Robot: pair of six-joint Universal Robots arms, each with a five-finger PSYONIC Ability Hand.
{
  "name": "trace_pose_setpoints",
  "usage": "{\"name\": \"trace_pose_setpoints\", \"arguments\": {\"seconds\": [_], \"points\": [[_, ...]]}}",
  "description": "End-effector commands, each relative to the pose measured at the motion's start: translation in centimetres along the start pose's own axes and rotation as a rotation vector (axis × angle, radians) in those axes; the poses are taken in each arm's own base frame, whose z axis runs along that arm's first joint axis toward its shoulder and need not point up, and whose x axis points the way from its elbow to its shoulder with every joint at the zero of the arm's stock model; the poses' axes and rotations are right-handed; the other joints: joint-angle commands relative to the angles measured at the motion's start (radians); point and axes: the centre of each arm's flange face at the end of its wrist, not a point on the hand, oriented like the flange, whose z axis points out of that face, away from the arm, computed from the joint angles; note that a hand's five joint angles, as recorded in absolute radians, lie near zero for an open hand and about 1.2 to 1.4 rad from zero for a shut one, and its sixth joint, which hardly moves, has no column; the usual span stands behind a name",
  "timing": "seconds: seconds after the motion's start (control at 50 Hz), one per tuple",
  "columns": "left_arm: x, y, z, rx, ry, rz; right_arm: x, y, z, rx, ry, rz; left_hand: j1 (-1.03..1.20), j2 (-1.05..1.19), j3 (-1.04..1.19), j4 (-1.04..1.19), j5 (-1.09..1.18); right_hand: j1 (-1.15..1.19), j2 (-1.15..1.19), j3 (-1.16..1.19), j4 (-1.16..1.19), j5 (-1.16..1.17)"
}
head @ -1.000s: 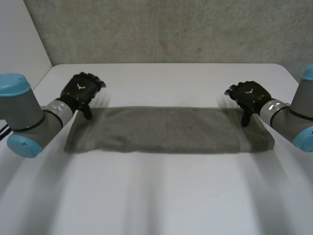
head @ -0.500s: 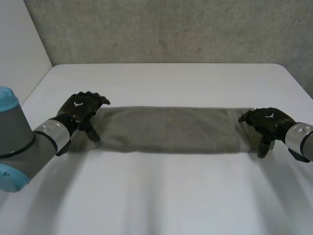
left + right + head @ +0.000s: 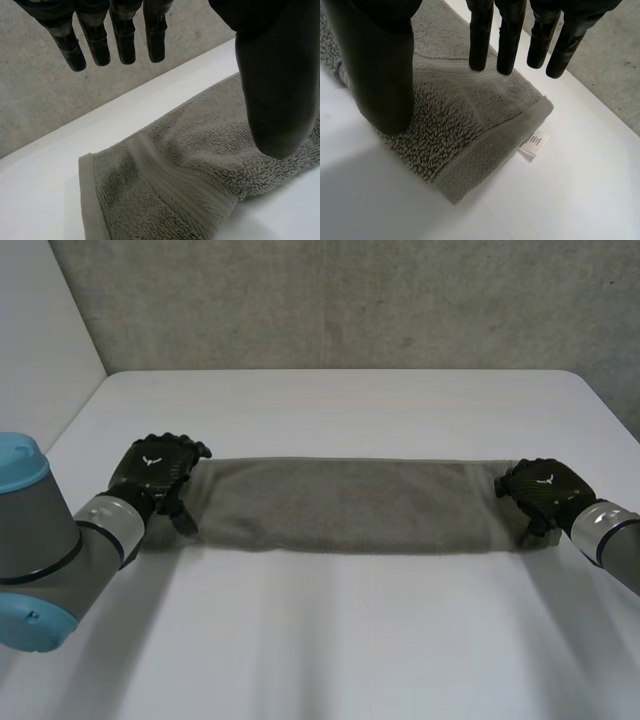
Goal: Fold the towel.
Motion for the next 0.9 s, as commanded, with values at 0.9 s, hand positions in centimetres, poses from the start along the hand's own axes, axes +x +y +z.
{"name": "trace_pose_setpoints", "arguments": {"seconds": [0.9], "points": [[-0.5,-0.6,-0.7,0.014,-0.021,0.000,12.0,-8.9,-3.3,0.145,0.282,-0.232,-0.112,-0.068,-0.042,-0.056,-0.036,0.860,0.856,-0.050,-0.078,0.846]]}}
